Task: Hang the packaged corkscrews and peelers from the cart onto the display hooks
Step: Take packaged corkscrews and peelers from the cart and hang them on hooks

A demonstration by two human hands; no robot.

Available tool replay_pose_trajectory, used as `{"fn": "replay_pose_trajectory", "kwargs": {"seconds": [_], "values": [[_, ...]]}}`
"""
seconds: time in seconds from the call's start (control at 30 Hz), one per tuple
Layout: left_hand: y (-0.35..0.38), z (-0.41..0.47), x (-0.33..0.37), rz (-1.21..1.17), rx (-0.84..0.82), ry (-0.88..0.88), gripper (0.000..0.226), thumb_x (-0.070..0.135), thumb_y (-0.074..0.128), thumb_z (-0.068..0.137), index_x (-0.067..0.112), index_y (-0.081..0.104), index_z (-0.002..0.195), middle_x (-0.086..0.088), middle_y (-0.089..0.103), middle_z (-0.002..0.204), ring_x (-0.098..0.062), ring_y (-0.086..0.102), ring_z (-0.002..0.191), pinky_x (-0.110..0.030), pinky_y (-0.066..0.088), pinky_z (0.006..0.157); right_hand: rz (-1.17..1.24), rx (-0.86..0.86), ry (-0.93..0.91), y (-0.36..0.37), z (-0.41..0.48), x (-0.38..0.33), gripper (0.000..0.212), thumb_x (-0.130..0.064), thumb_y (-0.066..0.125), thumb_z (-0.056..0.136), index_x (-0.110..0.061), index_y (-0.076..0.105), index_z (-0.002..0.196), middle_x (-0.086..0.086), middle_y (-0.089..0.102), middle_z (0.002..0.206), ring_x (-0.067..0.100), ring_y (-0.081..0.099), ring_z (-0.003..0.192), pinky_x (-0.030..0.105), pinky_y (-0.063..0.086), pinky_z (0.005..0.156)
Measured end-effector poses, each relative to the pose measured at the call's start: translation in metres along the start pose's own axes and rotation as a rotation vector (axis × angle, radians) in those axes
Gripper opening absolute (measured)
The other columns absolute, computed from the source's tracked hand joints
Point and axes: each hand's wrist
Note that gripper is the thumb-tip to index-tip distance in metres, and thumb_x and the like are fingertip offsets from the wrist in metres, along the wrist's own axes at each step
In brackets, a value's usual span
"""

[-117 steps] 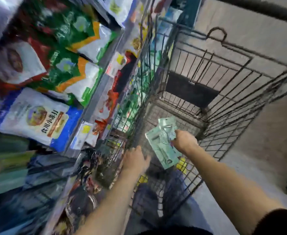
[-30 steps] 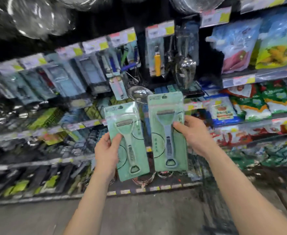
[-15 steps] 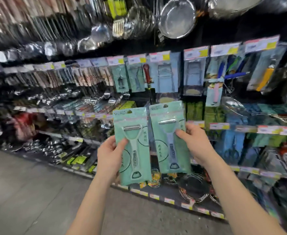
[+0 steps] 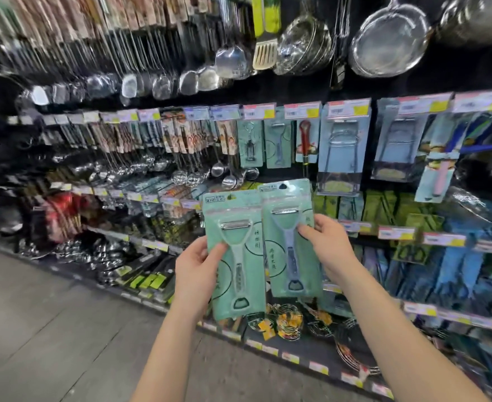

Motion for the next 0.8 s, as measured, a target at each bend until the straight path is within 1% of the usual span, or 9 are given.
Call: {"fn": "replay_pose_trajectory", "kwargs": {"seconds": [0.13, 0.3, 0.37, 0.4, 0.43, 0.53, 0.67, 0.73, 0.8], "values": [[-0.004, 0.038, -0.010, -0.003, -0.012, -0.030, 0.013, 0.017, 0.069, 0.103, 0.017, 0.078, 0.111, -0.009, 0.084, 0.104, -0.035, 0.080, 0.099, -0.063, 0.062, 0.091, -0.030, 0.032, -0.010, 0.016, 0.038, 0.000, 0.015, -0.013, 0.067, 0.100, -0.026, 0.073, 0.097, 0.002, 0.079, 0.105, 0.035, 0.073, 0.105, 0.055, 0.057, 0.094], [-0.002, 0.093, -0.017, -0.058, -0.011, -0.066, 0.017, 0.014, 0.067, 0.104, 0.010, 0.076, 0.117, -0.012, 0.084, 0.107, -0.038, 0.080, 0.101, -0.063, 0.062, 0.091, -0.046, 0.056, -0.033, 0.036, 0.104, 0.006, 0.008, -0.019, 0.069, 0.097, -0.016, 0.075, 0.102, 0.016, 0.077, 0.111, 0.042, 0.070, 0.108, 0.061, 0.056, 0.098], [-0.002, 0.120, -0.019, -0.056, -0.016, -0.066, 0.016, 0.014, 0.068, 0.103, 0.012, 0.077, 0.116, -0.011, 0.084, 0.106, -0.036, 0.081, 0.100, -0.062, 0.062, 0.092, -0.042, 0.059, -0.044, 0.045, 0.136, 0.007, 0.016, -0.021, 0.069, 0.097, -0.008, 0.072, 0.104, 0.023, 0.074, 0.112, 0.043, 0.070, 0.097, 0.052, 0.059, 0.091], [-0.002, 0.134, -0.019, -0.051, -0.018, -0.062, 0.015, 0.014, 0.068, 0.103, 0.012, 0.077, 0.115, -0.010, 0.085, 0.106, -0.035, 0.081, 0.099, -0.061, 0.063, 0.092, -0.036, 0.047, -0.056, 0.050, 0.152, 0.005, 0.016, -0.020, 0.068, 0.098, -0.005, 0.071, 0.104, 0.022, 0.075, 0.109, 0.036, 0.069, 0.090, 0.044, 0.056, 0.084], [-0.002, 0.148, -0.019, -0.045, -0.022, -0.063, 0.016, 0.014, 0.068, 0.103, 0.013, 0.077, 0.116, -0.009, 0.085, 0.106, -0.034, 0.081, 0.099, -0.060, 0.063, 0.092, -0.030, 0.043, -0.063, 0.056, 0.167, 0.002, 0.014, -0.017, 0.068, 0.099, -0.006, 0.072, 0.105, 0.017, 0.076, 0.105, 0.032, 0.068, 0.088, 0.041, 0.054, 0.079], [-0.003, 0.190, -0.020, -0.045, -0.036, -0.060, 0.018, 0.013, 0.066, 0.104, 0.013, 0.076, 0.119, -0.008, 0.084, 0.109, -0.031, 0.081, 0.101, -0.053, 0.064, 0.091, 0.002, 0.054, -0.065, 0.072, 0.212, -0.006, 0.013, -0.015, 0.066, 0.100, -0.012, 0.075, 0.109, 0.007, 0.078, 0.106, 0.025, 0.073, 0.092, 0.041, 0.059, 0.080], [0.002, 0.237, -0.025, -0.082, -0.015, -0.045, 0.017, 0.016, 0.064, 0.105, 0.017, 0.077, 0.117, -0.006, 0.085, 0.106, -0.028, 0.082, 0.096, -0.041, 0.066, 0.077, 0.005, 0.075, -0.095, 0.087, 0.262, -0.012, 0.007, -0.015, 0.065, 0.101, -0.013, 0.072, 0.099, 0.007, 0.075, 0.102, 0.016, 0.064, 0.088, 0.031, 0.048, 0.074], [0.006, 0.255, -0.029, -0.093, -0.016, -0.060, 0.017, 0.016, 0.064, 0.105, 0.016, 0.077, 0.116, -0.007, 0.085, 0.108, -0.030, 0.081, 0.098, -0.045, 0.066, 0.081, 0.015, 0.081, -0.105, 0.090, 0.280, -0.013, 0.008, -0.016, 0.064, 0.101, -0.016, 0.073, 0.101, 0.001, 0.075, 0.102, 0.016, 0.065, 0.089, 0.032, 0.048, 0.074], [0.010, 0.269, -0.033, -0.100, -0.027, -0.087, 0.016, 0.016, 0.064, 0.105, 0.015, 0.077, 0.114, -0.009, 0.084, 0.107, -0.034, 0.081, 0.098, -0.052, 0.065, 0.086, 0.025, 0.100, -0.099, 0.091, 0.293, -0.015, 0.015, -0.023, 0.065, 0.100, -0.016, 0.074, 0.110, 0.000, 0.077, 0.111, 0.019, 0.067, 0.098, 0.035, 0.050, 0.080]]}}
Point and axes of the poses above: each hand's wrist, its own z-axis towards the middle knuckle, its own y-axis out of the palm, x = y × z
